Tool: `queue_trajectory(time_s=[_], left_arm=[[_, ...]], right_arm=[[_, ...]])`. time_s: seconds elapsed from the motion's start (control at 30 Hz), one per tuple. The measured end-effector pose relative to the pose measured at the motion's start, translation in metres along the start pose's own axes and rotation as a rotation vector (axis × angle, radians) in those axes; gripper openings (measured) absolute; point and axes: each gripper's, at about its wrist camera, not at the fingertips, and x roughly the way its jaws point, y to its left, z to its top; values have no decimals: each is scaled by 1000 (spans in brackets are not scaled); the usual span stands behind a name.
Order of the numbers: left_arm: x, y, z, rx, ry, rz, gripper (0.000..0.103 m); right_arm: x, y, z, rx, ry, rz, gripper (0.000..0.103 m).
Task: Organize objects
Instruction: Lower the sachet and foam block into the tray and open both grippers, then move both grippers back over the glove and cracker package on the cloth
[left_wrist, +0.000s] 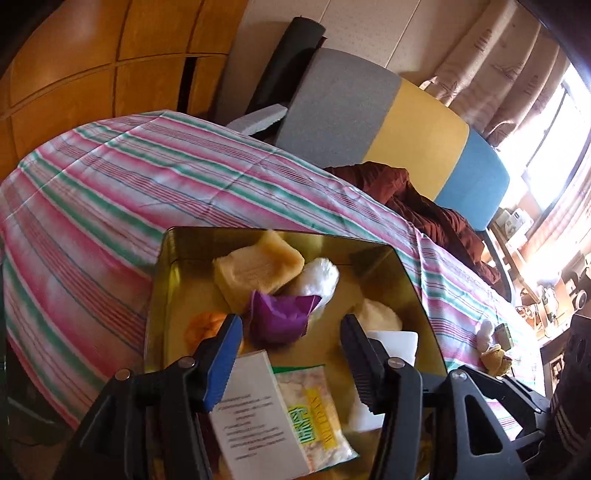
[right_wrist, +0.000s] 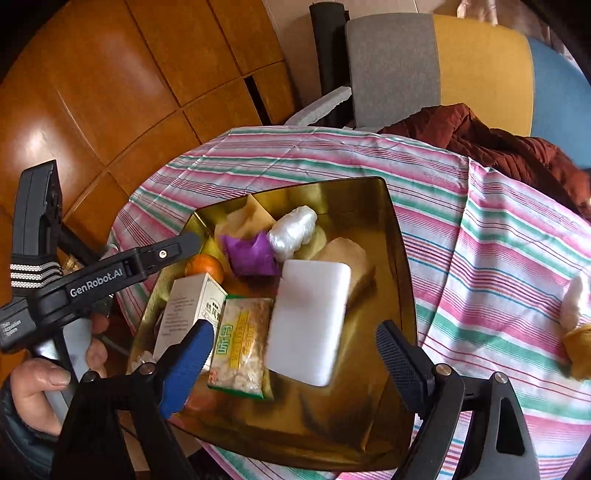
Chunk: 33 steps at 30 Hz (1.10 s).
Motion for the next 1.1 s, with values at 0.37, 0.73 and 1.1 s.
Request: queue_trajectory(time_s=[0.37,0.73,1.1], left_arm=[[-34,-21,-36,114,-67,68,56],[-55,-54,-54,246,-128,99,56],[-58,-82,-69,322,-107,51,56]], right_arm=[[-30,14,-15,-40,-85,-100,103],[-52,13,-31,-65,-130,-189,103],[-69,-18,-41,-2,-145,-246,103]])
